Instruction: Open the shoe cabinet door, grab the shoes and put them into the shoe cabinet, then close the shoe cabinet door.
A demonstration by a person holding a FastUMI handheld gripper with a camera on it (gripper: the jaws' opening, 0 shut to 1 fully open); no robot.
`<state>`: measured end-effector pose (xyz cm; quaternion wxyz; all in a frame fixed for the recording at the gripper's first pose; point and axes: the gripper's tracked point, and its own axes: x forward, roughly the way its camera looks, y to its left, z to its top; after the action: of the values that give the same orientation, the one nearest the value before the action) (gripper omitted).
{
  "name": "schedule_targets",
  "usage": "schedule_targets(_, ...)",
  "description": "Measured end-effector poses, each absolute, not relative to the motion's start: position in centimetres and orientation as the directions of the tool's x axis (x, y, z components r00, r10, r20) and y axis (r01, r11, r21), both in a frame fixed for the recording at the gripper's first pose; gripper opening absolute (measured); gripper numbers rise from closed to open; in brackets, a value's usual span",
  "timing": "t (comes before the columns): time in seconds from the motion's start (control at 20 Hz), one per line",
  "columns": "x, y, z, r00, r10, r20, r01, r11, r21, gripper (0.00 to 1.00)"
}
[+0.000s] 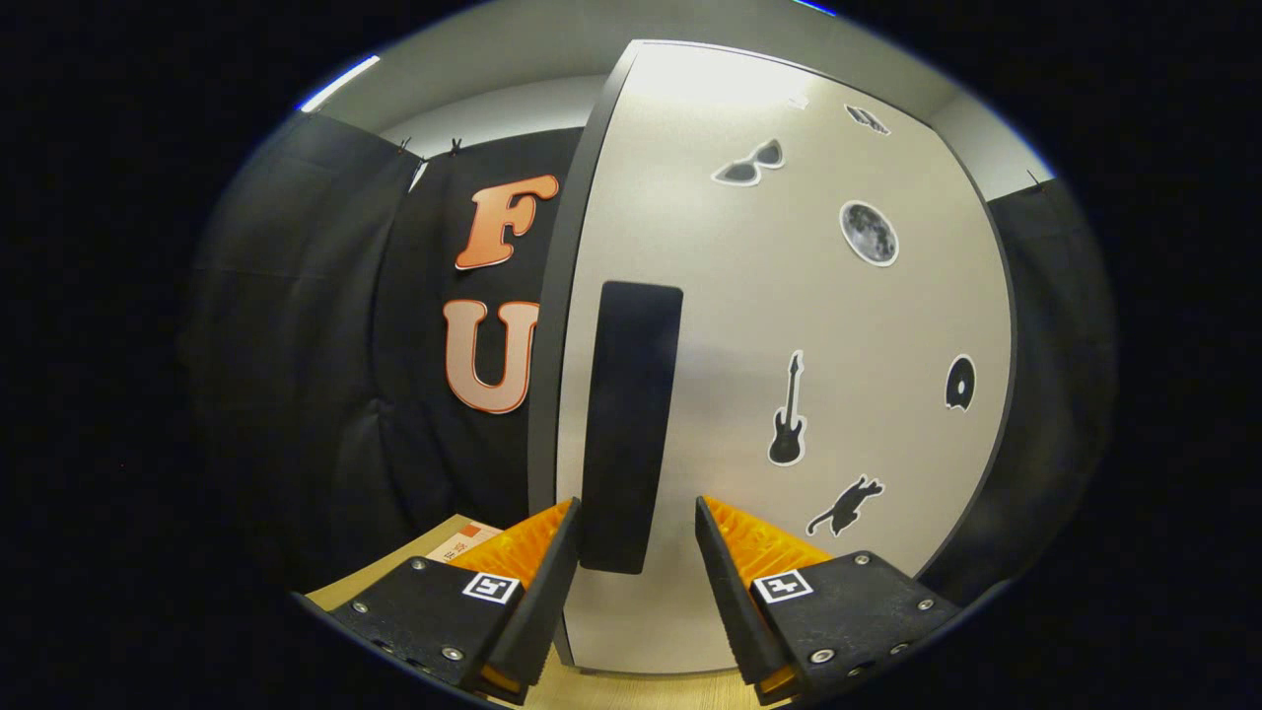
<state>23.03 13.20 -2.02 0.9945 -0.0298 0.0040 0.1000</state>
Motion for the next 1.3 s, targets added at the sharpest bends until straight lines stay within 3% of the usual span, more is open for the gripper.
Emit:
schedule_targets(0.4, 18.0, 9.8, -1.2, 0.982, 0.187, -0.024, -0.188, 0.982, -0.022, 0.72)
schedule_targets(0.8, 12.0, 1.5, -4.7, 0.989, 0.129, -0.079, -0.128, 0.992, 0.02, 0.73)
schedule_targets(1.3, 9.5, -15.2, -10.5, 0.989, 0.086, -0.118, -0.084, 0.996, 0.025, 0.73)
